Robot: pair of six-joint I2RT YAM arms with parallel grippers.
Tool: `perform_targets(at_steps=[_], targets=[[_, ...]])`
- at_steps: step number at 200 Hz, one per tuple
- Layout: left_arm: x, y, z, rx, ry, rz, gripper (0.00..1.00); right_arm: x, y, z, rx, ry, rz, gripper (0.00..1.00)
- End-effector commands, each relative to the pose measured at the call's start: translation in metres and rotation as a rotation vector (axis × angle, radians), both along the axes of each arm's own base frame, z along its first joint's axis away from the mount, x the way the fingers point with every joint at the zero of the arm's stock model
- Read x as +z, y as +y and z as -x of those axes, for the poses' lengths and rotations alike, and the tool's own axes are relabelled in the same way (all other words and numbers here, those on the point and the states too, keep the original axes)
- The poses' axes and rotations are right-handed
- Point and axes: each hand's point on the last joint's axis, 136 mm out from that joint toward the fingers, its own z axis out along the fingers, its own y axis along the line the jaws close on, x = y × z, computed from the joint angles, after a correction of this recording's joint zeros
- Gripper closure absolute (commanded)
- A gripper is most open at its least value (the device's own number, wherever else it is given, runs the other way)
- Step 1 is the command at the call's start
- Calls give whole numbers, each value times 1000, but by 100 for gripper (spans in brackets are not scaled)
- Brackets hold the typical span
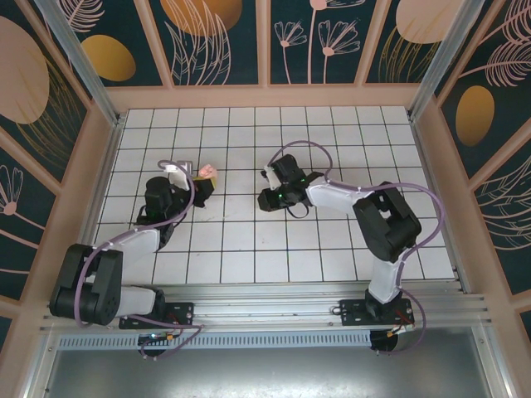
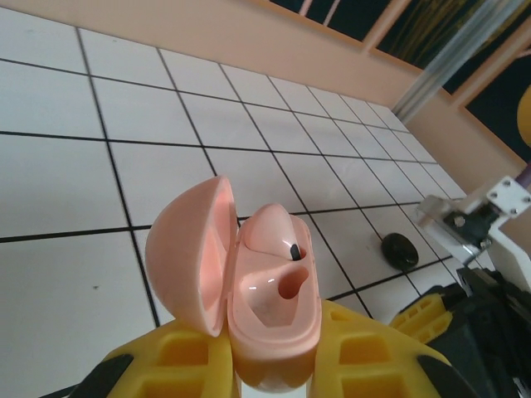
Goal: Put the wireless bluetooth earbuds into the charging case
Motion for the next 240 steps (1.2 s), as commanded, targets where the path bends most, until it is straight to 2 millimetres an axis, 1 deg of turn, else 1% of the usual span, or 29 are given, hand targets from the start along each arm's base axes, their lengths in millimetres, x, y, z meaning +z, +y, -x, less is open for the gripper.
perform_targets(at_steps=[1,28,63,91,120,142,171,195,218,240], targets=[[22,-17,-4,-58,-107,-7,96,33,8,-10,-49,-54,-140,79],[22,-30,-1,-91,-127,-4,96,49,4,-12,-78,-77,-218,79],[19,-46,3,-128,-143,-7,96,65,-8,-14,-121,-105,-302,80],[18,-53,4,-146,-147,-3,96,73,-18,-15,-148,-118,-344,80],[18,-60,8,-171,-162,-2,96,78,-23,-15,-157,-132,-372,80],[19,-63,13,-184,-185,1,96,80,-24,-13,-152,-137,-387,80],[21,-69,20,-221,-222,-3,96,90,-22,-11,-136,-155,-439,81],[23,-76,26,-263,-263,-3,95,106,-21,-11,-119,-189,-477,81],[22,-83,33,-308,-289,-12,96,121,-23,-10,-109,-224,-513,81],[23,-90,37,-340,-309,-14,95,145,-24,-9,-92,-286,-553,81]])
